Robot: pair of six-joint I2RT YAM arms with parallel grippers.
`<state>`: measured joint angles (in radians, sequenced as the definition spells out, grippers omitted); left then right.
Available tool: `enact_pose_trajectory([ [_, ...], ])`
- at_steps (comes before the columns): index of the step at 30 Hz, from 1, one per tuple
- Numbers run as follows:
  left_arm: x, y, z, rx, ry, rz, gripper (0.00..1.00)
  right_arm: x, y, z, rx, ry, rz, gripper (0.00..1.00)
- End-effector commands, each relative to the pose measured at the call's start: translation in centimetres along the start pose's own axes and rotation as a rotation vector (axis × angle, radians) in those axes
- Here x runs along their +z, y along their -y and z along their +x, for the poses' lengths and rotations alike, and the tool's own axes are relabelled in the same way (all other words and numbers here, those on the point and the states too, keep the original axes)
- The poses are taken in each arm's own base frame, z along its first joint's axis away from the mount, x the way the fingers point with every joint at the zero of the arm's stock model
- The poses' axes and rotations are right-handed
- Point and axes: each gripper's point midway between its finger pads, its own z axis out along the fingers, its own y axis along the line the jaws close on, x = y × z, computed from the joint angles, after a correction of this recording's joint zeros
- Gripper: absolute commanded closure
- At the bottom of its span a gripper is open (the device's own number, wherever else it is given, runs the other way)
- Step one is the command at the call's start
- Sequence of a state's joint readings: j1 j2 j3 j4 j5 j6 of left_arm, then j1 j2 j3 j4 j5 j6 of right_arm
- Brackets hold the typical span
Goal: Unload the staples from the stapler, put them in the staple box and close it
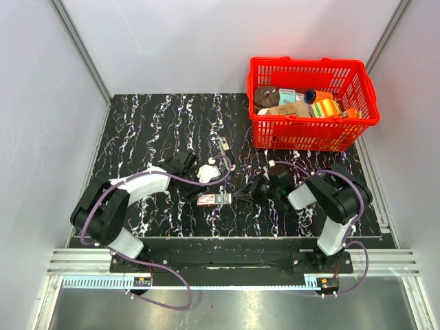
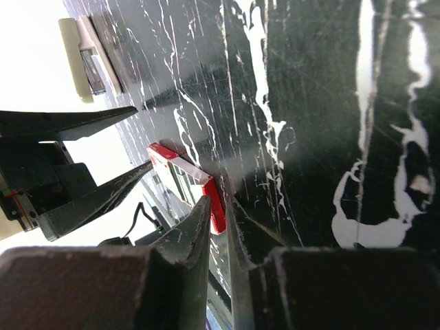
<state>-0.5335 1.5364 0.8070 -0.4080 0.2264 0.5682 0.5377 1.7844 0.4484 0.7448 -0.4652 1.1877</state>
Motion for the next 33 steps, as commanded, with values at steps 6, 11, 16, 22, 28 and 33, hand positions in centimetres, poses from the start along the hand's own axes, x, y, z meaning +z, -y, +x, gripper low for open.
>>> enact_pose_trajectory([
  [6, 0.3, -0.4, -0.7, 0.009, 0.012, -0.027, 0.39, 0.1, -1.4, 0.6, -0.07, -0.014, -0.031, 0.78],
  [11, 0.3, -0.5, -0.6, 0.009, 0.009, -0.032, 0.39, 0.0, -1.9, 0.7, -0.094, -0.01, -0.02, 0.78],
  [16, 0.1, -0.6, -0.8, 0.009, 0.017, -0.037, 0.39, 0.4, -2.3, 1.1, -0.129, -0.016, 0.004, 0.78],
  [22, 0.0, -0.6, -0.8, 0.01, 0.02, -0.041, 0.39, 1.0, -2.4, 1.3, -0.146, -0.021, 0.02, 0.8],
  [28, -0.1, -0.6, -0.9, 0.014, 0.022, -0.045, 0.39, 1.2, -2.4, 1.3, -0.153, -0.021, 0.033, 0.83],
  [33, -0.1, -0.5, -0.9, 0.015, 0.025, -0.042, 0.39, 1.7, -2.7, 1.8, -0.182, -0.033, 0.044, 0.85],
])
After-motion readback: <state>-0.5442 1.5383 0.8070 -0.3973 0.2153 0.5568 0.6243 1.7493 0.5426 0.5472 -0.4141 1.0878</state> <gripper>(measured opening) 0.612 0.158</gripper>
